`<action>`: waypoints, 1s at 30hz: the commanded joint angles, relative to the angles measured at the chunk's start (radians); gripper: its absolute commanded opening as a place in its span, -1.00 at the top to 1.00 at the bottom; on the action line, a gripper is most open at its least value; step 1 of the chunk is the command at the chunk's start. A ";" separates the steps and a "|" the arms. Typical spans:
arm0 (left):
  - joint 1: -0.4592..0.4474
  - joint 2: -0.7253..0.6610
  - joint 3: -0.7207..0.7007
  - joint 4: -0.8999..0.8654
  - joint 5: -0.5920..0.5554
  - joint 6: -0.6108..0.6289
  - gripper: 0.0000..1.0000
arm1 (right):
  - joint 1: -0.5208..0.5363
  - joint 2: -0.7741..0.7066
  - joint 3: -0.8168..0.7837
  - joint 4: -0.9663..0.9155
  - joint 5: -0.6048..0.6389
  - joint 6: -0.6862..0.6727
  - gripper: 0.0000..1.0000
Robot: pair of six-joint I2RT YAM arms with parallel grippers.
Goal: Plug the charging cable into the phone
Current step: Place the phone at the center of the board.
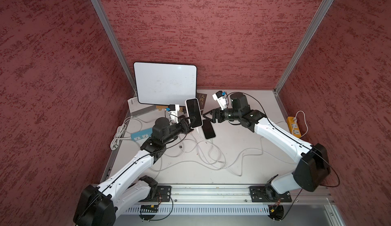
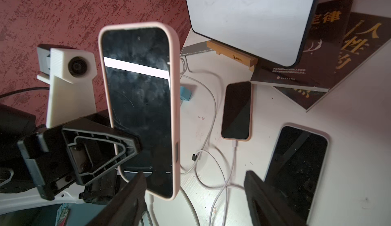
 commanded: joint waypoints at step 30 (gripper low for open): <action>0.008 0.043 0.028 0.222 0.260 -0.031 0.80 | -0.016 -0.051 -0.073 0.268 -0.371 0.099 1.00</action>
